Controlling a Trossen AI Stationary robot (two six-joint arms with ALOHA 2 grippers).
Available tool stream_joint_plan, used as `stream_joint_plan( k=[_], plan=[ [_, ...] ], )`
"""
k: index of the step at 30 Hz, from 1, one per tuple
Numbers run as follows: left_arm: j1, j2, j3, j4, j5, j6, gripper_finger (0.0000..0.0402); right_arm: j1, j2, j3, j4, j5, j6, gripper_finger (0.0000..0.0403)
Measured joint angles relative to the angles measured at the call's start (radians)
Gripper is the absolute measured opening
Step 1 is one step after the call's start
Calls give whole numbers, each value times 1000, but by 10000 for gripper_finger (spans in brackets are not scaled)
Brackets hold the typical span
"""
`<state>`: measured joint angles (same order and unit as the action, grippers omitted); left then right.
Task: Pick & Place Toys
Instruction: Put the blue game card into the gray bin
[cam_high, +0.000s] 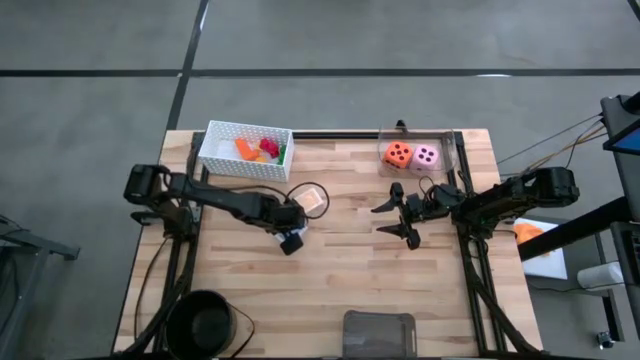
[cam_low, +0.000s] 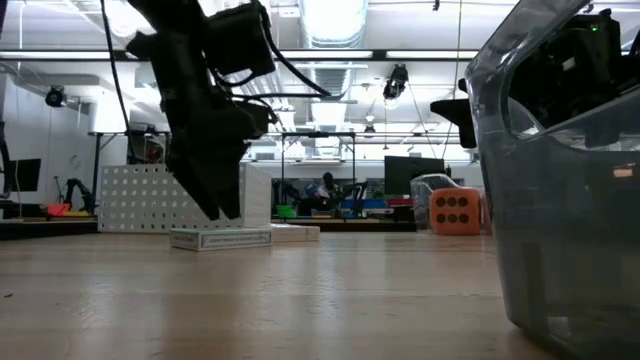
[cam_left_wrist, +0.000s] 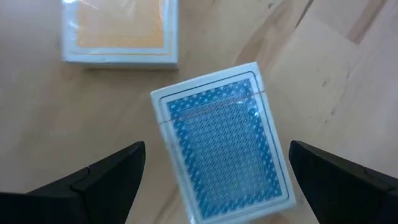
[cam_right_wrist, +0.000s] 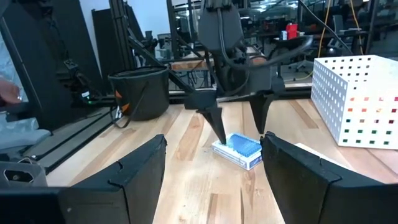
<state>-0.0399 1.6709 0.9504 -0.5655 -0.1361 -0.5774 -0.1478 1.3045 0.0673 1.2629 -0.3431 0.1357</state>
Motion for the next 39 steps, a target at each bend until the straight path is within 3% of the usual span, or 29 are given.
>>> stream_joint_plan(
  k=[15, 23, 39],
  plan=[
    [-1, 138, 6, 11, -4, -20, 394, 0, 0, 0, -5, 1, 0, 258],
    [-3, 124, 3, 16, -16, -12, 302, 1, 0, 0, -7, 2, -3, 258],
    [-34, 66, -8, 44, -56, 5, 302, 2, 0, 0, -34, 5, -18, 258]
  ],
)
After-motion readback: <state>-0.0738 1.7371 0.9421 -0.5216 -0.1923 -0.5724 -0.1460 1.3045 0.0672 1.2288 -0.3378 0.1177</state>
